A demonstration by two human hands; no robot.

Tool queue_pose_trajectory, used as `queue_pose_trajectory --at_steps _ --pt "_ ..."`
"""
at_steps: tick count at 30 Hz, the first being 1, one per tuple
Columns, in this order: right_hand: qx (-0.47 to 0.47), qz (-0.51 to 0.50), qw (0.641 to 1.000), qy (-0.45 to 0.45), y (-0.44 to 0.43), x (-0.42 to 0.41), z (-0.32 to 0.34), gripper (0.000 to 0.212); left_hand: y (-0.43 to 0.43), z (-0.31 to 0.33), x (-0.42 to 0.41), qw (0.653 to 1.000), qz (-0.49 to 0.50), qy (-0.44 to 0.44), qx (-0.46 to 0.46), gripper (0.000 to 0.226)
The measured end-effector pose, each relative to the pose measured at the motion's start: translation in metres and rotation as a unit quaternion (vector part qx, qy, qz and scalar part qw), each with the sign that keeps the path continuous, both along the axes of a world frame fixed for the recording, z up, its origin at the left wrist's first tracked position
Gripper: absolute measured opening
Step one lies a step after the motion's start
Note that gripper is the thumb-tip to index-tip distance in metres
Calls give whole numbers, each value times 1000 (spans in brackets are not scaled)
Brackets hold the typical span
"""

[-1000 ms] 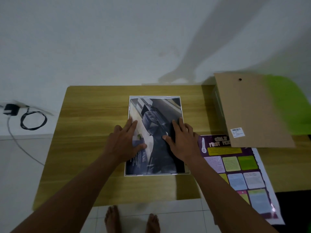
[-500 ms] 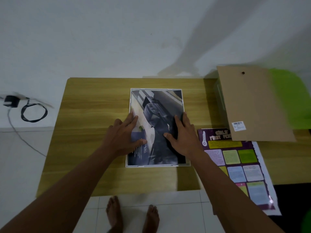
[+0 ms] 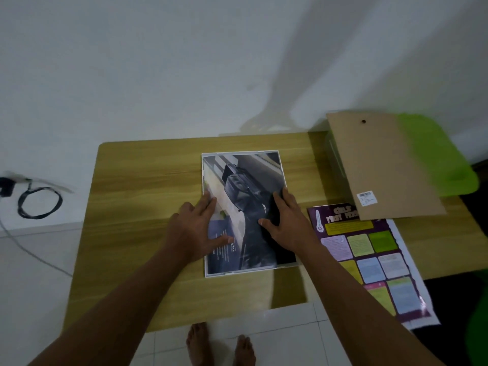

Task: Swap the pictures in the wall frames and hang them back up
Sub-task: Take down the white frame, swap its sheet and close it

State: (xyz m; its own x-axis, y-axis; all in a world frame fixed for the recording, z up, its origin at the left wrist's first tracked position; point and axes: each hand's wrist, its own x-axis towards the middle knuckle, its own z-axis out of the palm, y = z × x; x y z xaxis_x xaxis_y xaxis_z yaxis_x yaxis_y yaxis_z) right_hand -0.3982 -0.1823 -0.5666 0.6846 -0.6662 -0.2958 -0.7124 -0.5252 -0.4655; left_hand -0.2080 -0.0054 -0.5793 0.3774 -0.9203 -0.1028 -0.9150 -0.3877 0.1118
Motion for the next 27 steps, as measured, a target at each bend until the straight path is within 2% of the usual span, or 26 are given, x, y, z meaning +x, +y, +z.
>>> queue_pose_trajectory --at_steps 4,7,10,13,16,20,24,27 --pt "-14 4 1000 5 1 2 11 81 0 7 -1 1000 19 -1 25 109" --pt "-6 -17 999 -29 1 0 34 70 0 23 -10 998 26 -5 -65 92" --pt "-31 -29 996 -77 -15 -9 64 59 -27 52 -31 986 60 80 -131 65" --pt "-78 -49 992 -82 -46 -28 94 54 -73 79 -62 967 62 193 -155 52" --pt "-106 -86 988 -74 -89 -56 117 50 -125 101 -97 938 69 300 -161 48" --pt "-111 -149 982 -30 -161 -103 125 60 -199 117 -136 887 138 418 -139 47" --pt "-88 -194 976 43 -215 -144 115 61 -252 110 -158 890 165 414 -101 59" --pt "-74 -217 969 95 -237 -164 103 56 -273 105 -171 873 198 435 -95 60"
